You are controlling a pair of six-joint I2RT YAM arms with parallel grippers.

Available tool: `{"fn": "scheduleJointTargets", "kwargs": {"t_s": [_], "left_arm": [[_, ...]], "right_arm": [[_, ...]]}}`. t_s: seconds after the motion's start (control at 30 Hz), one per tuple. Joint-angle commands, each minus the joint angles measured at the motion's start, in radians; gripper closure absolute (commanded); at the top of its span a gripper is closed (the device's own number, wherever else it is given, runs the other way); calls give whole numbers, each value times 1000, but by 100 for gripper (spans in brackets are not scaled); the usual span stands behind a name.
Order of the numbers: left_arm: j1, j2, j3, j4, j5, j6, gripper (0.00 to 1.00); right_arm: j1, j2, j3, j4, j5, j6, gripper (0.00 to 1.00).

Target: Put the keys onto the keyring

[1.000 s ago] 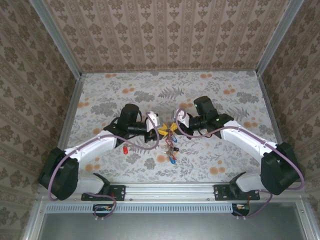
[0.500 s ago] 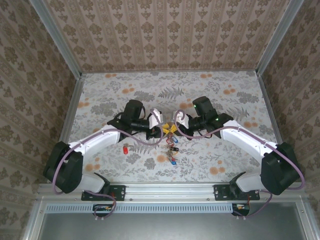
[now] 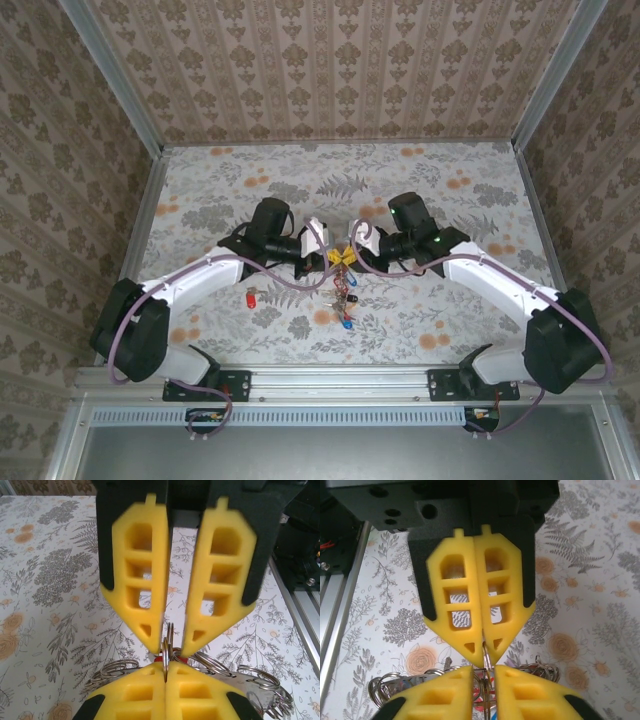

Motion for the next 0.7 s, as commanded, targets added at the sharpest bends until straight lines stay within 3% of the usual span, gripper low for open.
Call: {"fn": "scheduleJointTargets", "kwargs": {"t_s": [0.0, 0.37, 0.47, 0.63, 0.67], "left_arm": [[7, -1, -25, 93, 30, -52, 100], [9, -1, -44, 169, 70, -96, 100], [9, -3, -48, 177, 79, -101, 100], [9, 0, -69, 242, 85, -144, 100], [9, 1, -75, 260, 86, -156, 100]], "right_arm": [[-17, -67, -48, 25, 23, 10, 74], [-35, -36, -68, 49, 21, 3, 71], [-36, -12, -52, 58, 21, 5, 79], [-36, 4, -47, 101, 8, 17, 100], [-36, 7, -50, 115, 2, 25, 100]]}}
